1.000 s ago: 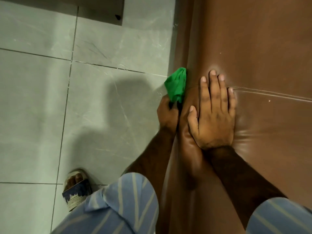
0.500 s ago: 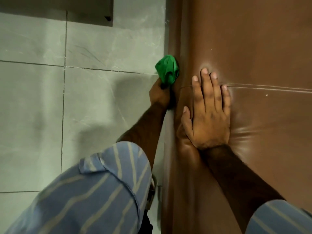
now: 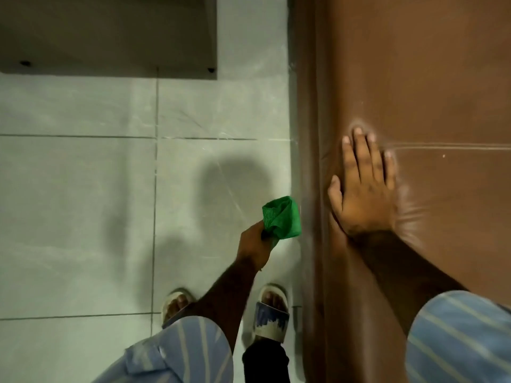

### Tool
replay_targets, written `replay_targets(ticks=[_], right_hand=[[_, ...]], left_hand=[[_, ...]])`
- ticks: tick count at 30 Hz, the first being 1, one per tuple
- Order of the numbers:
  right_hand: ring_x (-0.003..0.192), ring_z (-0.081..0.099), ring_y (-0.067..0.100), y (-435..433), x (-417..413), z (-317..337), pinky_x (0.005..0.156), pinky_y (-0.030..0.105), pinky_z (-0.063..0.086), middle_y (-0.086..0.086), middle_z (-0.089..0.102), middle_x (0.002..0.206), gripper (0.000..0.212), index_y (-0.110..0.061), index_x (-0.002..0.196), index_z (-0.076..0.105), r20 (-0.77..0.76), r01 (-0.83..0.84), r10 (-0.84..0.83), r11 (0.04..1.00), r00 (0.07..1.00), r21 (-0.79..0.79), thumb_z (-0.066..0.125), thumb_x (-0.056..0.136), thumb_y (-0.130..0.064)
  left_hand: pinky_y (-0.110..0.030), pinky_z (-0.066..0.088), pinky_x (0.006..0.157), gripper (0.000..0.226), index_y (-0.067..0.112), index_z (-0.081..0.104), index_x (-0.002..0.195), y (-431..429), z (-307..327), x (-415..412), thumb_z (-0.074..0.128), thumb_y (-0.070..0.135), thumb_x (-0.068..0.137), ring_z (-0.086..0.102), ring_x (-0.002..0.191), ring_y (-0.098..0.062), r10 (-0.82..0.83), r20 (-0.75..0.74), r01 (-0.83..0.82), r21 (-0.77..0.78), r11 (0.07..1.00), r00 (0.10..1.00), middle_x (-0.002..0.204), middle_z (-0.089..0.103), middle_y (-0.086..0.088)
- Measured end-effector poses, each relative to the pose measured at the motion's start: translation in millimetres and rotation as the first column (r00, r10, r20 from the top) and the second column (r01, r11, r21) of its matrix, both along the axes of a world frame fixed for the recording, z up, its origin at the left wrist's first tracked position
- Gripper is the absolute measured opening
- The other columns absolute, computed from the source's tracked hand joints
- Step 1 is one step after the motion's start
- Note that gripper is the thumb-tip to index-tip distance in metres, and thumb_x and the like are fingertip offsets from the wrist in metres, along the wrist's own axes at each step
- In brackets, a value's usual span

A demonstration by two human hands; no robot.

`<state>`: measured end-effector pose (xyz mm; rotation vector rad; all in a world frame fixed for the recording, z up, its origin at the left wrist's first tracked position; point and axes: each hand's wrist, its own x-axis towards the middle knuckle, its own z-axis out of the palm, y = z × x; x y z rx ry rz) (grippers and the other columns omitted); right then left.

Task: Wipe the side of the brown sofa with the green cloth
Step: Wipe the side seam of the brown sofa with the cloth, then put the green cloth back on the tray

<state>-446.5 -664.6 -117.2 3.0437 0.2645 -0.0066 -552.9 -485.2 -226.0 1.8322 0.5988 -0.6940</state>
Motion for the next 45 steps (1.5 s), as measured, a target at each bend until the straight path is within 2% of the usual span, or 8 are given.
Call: replay_targets(ticks=[2, 5, 12, 21, 27, 34, 41, 45], right_hand=[[0.164, 0.01, 0.029, 25, -7, 7, 0.132, 0.056, 0.013, 0.012, 0.009, 0.177, 0.083, -0.011, 0.167, 0.013, -0.049, 0.137, -0.138, 0.99, 0.989, -0.017, 0.045, 0.095, -0.035], [0.162, 0.017, 0.038, 76, -14, 30, 0.129, 0.061, 0.023, 0.022, 0.012, 0.175, 0.085, 0.0, 0.164, 0.02, -0.204, 0.228, -0.221, 0.974, 0.954, 0.012, 0.05, 0.093, -0.036], [0.163, 0.013, 0.032, 161, 62, 123, 0.13, 0.055, 0.023, 0.015, 0.01, 0.176, 0.088, -0.008, 0.165, 0.026, -0.283, 0.015, 0.033, 0.986, 0.958, 0.167, 0.021, 0.094, -0.06], [0.165, 0.007, 0.024, 279, 232, 206, 0.133, 0.046, 0.012, 0.008, 0.011, 0.177, 0.084, -0.013, 0.168, 0.016, -0.23, -0.15, 0.226, 0.94, 0.947, 0.307, 0.014, 0.099, -0.06], [0.165, 0.002, 0.022, 327, 346, 165, 0.132, 0.038, 0.004, 0.006, 0.004, 0.178, 0.07, -0.016, 0.168, 0.007, -0.347, -0.13, 0.269, 0.918, 0.898, 0.376, 0.03, 0.11, -0.047], [0.163, 0.013, 0.027, 364, 426, 81, 0.134, 0.042, 0.015, 0.011, 0.013, 0.177, 0.07, -0.009, 0.167, 0.014, -0.465, -0.126, 0.307, 0.917, 0.831, 0.38, 0.034, 0.11, -0.042], [0.163, 0.013, 0.033, 383, 434, 6, 0.132, 0.052, 0.019, 0.018, 0.013, 0.175, 0.071, -0.002, 0.165, 0.021, -0.435, -0.156, 0.308, 0.924, 0.846, 0.35, 0.041, 0.106, -0.037], [0.164, 0.009, 0.033, 385, 427, -6, 0.132, 0.051, 0.012, 0.018, 0.01, 0.176, 0.079, -0.002, 0.166, 0.017, -0.41, -0.179, 0.286, 0.943, 0.866, 0.279, 0.035, 0.101, -0.045]], left_hand=[[-0.004, 0.04, 0.054, 0.002, 0.014, 0.066, 0.087, 35, 22, 8, 0.067, 0.015, 0.088, 0.054, 0.064, -0.004, -0.001, 0.048, -0.001, 0.028, 1.0, 0.999, 0.069, 0.061, 0.012], [-0.023, 0.049, 0.073, 0.017, 0.013, 0.069, 0.106, 96, 65, 22, 0.067, 0.017, 0.09, 0.064, 0.085, -0.015, -0.024, 0.106, 0.013, 0.101, 0.995, 0.994, 0.094, 0.071, -0.001], [-0.04, 0.057, 0.088, 0.018, 0.011, 0.066, 0.11, 254, 191, 95, 0.062, 0.011, 0.093, 0.065, 0.097, -0.024, 0.029, 0.206, -0.088, 0.285, 0.955, 0.978, 0.105, 0.069, -0.008], [-0.044, 0.055, 0.09, 0.034, 0.012, 0.066, 0.119, 373, 295, 275, 0.055, -0.001, 0.089, 0.063, 0.102, -0.035, -0.224, 0.378, -0.058, 0.606, 0.793, 0.898, 0.112, 0.069, -0.015], [-0.041, 0.053, 0.098, 0.036, 0.015, 0.062, 0.126, 412, 279, 404, 0.052, 0.003, 0.093, 0.058, 0.112, -0.029, -0.407, 0.363, -0.017, 0.763, 0.646, 0.838, 0.123, 0.066, -0.011], [-0.045, 0.054, 0.09, 0.048, 0.019, 0.062, 0.129, 434, 214, 527, 0.059, 0.004, 0.083, 0.065, 0.106, -0.036, -0.563, 0.22, 0.116, 0.859, 0.499, 0.797, 0.115, 0.072, -0.013], [-0.046, 0.036, 0.117, 0.055, 0.009, 0.05, 0.141, 432, 137, 522, 0.058, 0.003, 0.087, 0.045, 0.139, -0.035, -0.599, 0.176, 0.276, 0.764, 0.584, 0.781, 0.148, 0.05, -0.015], [-0.047, 0.023, 0.123, 0.057, 0.012, 0.04, 0.148, 428, 121, 502, 0.04, 0.042, 0.099, 0.03, 0.149, -0.027, -0.579, 0.253, 0.212, 0.76, 0.615, 0.775, 0.158, 0.037, -0.009]])
